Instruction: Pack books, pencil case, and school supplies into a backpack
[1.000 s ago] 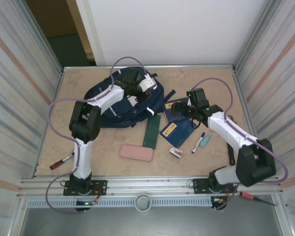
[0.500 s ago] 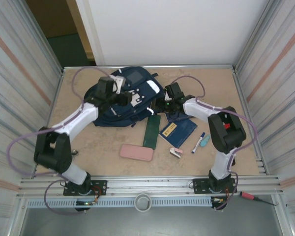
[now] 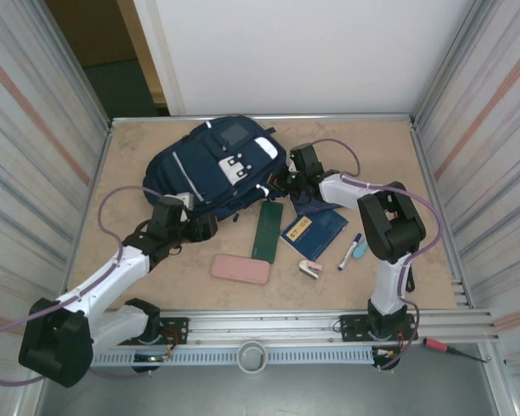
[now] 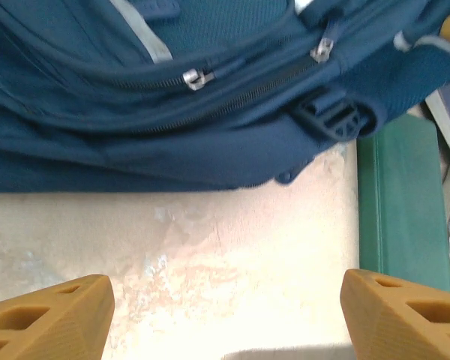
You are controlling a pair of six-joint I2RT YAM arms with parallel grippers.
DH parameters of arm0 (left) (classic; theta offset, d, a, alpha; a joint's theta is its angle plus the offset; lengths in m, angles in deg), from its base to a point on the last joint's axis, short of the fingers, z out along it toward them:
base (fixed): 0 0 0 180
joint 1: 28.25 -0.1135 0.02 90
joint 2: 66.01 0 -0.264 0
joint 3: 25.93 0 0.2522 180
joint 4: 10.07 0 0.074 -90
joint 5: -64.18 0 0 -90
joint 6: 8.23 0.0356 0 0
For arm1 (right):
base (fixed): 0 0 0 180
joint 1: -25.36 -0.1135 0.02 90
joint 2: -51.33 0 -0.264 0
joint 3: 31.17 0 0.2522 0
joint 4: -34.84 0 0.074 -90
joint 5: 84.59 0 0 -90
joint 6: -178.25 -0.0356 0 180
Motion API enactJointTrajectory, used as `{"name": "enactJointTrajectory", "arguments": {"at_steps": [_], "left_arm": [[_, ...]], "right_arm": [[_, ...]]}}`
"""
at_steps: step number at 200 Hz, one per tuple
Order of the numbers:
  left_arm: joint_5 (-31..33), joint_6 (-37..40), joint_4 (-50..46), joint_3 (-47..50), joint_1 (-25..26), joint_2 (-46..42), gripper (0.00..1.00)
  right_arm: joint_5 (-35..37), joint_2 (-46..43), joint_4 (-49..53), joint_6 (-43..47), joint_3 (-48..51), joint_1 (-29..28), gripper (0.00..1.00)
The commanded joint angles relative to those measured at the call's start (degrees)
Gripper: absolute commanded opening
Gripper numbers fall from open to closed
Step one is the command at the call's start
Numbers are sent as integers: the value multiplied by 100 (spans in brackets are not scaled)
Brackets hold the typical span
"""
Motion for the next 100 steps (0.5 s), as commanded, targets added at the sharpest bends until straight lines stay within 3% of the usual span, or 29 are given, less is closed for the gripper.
{"name": "enactJointTrajectory", "arguments": {"at_steps": [1,40,100], "left_arm": [[-299,123,397,174,199,-61,78],[135,836,1620,790,761,-246,74],[1095,1582,3001,1316,1197,-465,68]], "right_arm": [[-81,-802,-1171,-876,84,-92,0],[265,-1361,-1485,-1470,194,-315,0],[574,-1723,-1483,-1514,76,-613,0]]}}
